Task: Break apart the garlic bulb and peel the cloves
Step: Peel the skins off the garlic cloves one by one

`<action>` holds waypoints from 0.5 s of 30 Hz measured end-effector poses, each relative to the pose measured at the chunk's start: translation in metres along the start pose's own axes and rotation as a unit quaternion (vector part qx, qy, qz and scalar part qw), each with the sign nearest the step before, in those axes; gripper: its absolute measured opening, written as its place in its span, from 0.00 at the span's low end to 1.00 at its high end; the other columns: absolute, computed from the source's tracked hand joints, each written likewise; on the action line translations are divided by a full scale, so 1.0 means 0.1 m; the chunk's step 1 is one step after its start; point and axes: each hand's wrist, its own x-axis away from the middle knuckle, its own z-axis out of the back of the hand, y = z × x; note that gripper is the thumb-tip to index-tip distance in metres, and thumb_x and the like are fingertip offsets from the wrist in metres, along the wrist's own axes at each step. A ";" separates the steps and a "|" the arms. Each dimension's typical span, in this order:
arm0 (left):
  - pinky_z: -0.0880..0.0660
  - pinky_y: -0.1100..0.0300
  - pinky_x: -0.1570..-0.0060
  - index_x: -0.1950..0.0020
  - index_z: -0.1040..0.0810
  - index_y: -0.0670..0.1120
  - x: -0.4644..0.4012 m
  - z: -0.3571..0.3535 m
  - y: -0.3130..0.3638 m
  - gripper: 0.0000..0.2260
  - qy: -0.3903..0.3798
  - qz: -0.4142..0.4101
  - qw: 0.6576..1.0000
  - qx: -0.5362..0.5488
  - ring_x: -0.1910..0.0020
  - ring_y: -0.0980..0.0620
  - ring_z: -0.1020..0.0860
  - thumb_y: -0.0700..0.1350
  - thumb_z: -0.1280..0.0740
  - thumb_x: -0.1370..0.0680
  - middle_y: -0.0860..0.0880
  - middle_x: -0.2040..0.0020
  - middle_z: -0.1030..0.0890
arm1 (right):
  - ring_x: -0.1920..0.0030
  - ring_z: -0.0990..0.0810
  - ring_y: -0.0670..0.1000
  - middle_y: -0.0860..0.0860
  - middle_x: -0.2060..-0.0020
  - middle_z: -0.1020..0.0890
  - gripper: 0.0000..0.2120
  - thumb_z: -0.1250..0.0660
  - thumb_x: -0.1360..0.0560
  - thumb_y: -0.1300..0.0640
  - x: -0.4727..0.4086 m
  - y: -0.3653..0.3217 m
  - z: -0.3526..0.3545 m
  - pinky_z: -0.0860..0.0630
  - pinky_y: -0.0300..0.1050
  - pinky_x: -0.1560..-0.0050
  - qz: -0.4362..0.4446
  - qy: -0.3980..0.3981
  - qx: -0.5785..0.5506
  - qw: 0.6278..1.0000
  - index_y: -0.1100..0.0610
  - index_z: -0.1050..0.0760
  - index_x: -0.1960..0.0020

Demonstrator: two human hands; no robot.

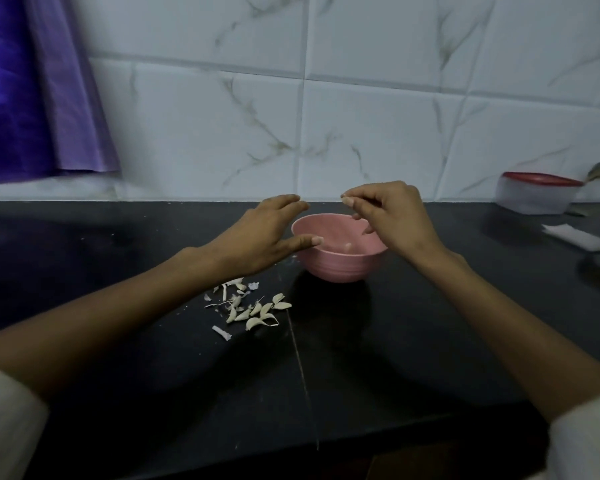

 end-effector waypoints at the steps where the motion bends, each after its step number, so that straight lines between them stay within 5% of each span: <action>1: 0.42 0.55 0.28 0.24 0.36 0.46 0.02 0.01 -0.01 0.31 0.002 -0.004 1.000 0.001 0.24 0.50 0.40 0.61 0.39 0.23 0.47 0.23 0.37 | 0.59 0.16 0.48 0.51 0.57 0.14 0.07 0.32 0.21 0.59 0.02 -0.01 0.01 0.18 0.43 0.62 -0.005 0.003 -0.008 1.000 0.59 0.16 0.47; 6: 0.39 0.68 0.36 0.34 0.24 0.45 0.27 0.10 -0.10 0.27 0.028 -0.065 0.997 0.000 0.32 0.51 0.30 0.62 0.38 0.24 0.48 0.33 0.25 | 0.60 0.16 0.48 0.51 0.60 0.15 0.05 0.30 0.23 0.58 0.20 -0.17 0.05 0.19 0.39 0.65 -0.011 -0.014 -0.079 0.997 0.58 0.16 0.52; 11: 0.31 0.64 0.51 0.60 0.16 0.46 0.63 0.14 -0.28 0.24 0.070 -0.047 0.996 -0.017 0.46 0.54 0.24 0.64 0.41 0.25 0.51 0.47 0.18 | 0.63 0.18 0.39 0.38 0.65 0.16 0.03 0.28 0.24 0.58 0.45 -0.44 -0.02 0.22 0.34 0.61 0.038 -0.094 -0.099 0.990 0.52 0.16 0.54; 15: 0.26 0.58 0.48 0.49 0.15 0.45 0.86 0.00 -0.46 0.15 0.063 -0.031 0.998 0.000 0.45 0.51 0.23 0.53 0.36 0.23 0.49 0.47 0.17 | 0.64 0.19 0.39 0.45 0.60 0.14 0.04 0.27 0.26 0.59 0.59 -0.53 -0.25 0.22 0.34 0.62 0.054 -0.195 -0.068 0.977 0.56 0.15 0.51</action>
